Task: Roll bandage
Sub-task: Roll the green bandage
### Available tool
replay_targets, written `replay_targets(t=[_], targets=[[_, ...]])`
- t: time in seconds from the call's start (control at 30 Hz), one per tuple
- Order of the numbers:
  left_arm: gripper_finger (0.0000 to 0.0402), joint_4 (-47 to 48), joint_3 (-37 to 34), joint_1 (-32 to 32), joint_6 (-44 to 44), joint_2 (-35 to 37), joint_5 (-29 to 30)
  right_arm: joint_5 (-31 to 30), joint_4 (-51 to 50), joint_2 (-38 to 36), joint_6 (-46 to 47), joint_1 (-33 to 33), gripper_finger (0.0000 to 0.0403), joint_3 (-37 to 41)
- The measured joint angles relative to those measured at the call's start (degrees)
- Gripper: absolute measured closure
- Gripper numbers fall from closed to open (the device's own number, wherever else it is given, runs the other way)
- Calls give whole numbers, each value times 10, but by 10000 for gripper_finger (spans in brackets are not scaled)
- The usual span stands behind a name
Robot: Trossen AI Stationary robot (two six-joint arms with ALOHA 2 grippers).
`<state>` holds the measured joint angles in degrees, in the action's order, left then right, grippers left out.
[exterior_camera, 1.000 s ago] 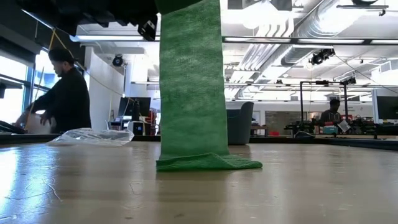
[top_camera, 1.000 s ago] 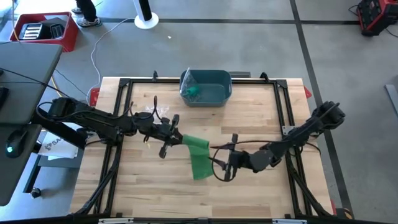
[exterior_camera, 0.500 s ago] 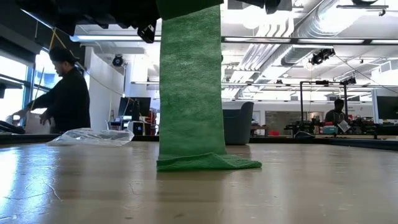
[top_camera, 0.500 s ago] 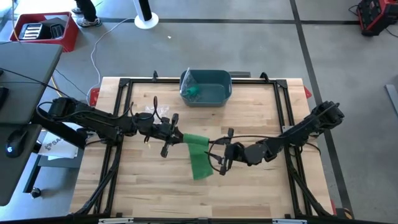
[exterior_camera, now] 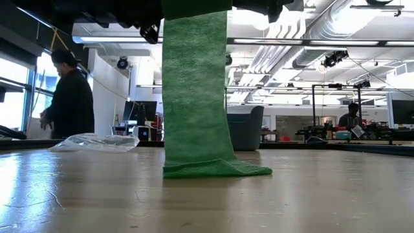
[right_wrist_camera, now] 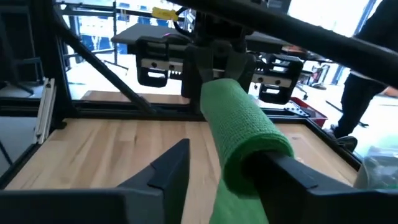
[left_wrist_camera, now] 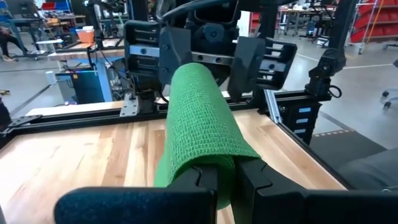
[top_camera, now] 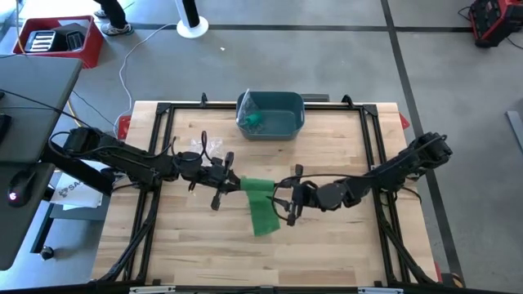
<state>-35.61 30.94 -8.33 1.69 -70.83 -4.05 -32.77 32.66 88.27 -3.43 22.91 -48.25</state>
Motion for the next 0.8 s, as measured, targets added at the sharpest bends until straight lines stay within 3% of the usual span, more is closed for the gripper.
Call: replay_targets(t=[0.17,0.3,0.6,0.7,0.8], targets=[[387,1,0,1,-32,0,-2,13,-7,-1,-4,-1,320,0],[355,32,0,7,-40,8,-2,15,-13,-1,-10,-1,390,0],[297,202,0,18,-21,100,2,-12,-16,-50,-7,6,396,46],[294,190,0,1,-6,116,7,-4,49,-88,-7,8,395,106],[295,124,0,-30,61,105,27,76,142,-122,-27,-5,399,163]])
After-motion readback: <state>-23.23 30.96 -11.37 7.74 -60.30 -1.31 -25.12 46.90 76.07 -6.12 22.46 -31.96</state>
